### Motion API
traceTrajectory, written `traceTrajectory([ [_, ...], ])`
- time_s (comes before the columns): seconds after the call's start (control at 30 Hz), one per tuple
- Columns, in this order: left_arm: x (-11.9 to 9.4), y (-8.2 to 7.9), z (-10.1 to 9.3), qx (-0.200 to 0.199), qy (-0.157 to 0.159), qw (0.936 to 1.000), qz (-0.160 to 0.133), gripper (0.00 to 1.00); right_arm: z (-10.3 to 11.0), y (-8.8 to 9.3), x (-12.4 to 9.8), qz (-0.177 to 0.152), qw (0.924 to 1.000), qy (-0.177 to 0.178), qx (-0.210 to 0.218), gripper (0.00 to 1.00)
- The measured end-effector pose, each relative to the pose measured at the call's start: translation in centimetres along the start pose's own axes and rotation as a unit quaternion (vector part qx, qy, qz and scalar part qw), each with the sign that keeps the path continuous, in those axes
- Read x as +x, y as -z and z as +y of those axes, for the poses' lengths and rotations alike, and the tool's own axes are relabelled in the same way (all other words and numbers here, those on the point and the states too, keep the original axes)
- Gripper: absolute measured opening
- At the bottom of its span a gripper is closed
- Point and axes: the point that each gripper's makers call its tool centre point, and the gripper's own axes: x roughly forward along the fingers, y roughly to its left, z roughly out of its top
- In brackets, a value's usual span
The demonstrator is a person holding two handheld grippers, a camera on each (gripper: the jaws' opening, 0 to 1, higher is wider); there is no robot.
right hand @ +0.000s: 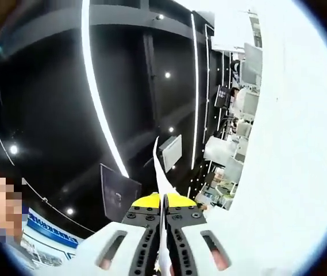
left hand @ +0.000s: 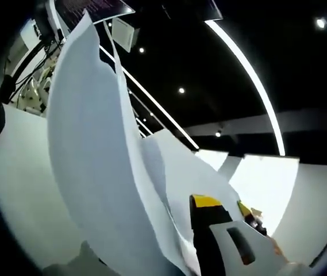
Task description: Organize the stack of printing papers by aligning and flattening the scattered papers on the table
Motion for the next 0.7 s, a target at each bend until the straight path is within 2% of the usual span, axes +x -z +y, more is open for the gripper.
traceTrajectory([
  [0.2, 0.0, 0.2, -0.1, 0.008, -0.001, 1.0000, 0.003, 0.23, -0.7, -0.1, 0.1, -0.015, 0.9997, 0.003, 0.017, 0.00],
  [0.7, 0.3, 0.7, -0.5, 0.035, -0.001, 0.9993, 0.013, 0.25, -0.8, 2.2, 1.2, -0.005, 0.9995, -0.001, 0.031, 0.00],
])
